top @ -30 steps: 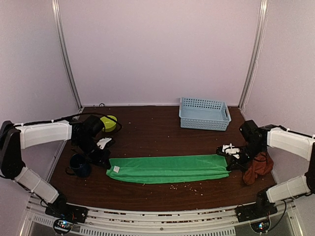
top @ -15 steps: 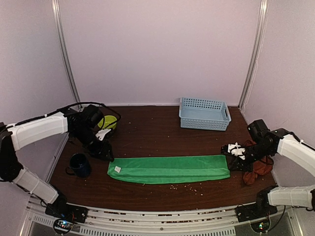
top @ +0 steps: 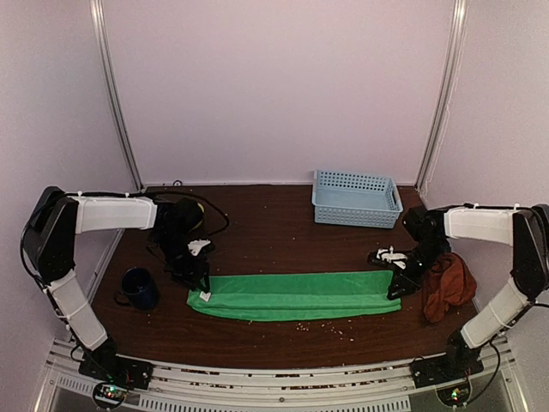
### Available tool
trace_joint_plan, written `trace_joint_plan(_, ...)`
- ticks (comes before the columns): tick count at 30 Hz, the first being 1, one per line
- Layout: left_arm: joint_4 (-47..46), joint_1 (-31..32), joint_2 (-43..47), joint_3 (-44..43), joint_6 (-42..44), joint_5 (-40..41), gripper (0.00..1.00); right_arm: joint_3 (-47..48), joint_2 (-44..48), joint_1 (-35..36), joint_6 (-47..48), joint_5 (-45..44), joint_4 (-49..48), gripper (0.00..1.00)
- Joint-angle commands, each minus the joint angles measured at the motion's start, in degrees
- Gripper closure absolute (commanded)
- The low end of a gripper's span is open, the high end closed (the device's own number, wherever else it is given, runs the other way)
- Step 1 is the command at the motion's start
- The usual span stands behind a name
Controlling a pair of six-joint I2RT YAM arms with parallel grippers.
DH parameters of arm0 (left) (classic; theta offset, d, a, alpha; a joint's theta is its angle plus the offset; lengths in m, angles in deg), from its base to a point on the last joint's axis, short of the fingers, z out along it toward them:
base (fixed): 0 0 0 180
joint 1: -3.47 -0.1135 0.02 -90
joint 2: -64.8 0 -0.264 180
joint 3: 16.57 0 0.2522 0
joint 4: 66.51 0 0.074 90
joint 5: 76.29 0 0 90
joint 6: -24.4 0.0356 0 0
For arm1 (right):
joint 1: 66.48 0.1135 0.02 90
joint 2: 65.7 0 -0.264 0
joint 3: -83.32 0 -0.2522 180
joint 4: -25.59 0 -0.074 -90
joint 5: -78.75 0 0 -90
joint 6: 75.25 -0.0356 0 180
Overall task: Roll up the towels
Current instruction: Adjust the towel at the center of the board.
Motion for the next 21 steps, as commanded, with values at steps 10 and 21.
trace_joint_plan(10, -2.69, 0.26, -1.71, 2.29, 3.42, -4.68, 0.77, 3.31, -7.71, 0.58, -0.17, -0.75, 5.27, 0.88)
trace_joint_plan(21, -2.66, 0.37, 5.04, 2.73, 2.42, -4.17, 1.0, 0.79, -0.39, 0.65, 2.63, 0.73, 3.89, 1.0)
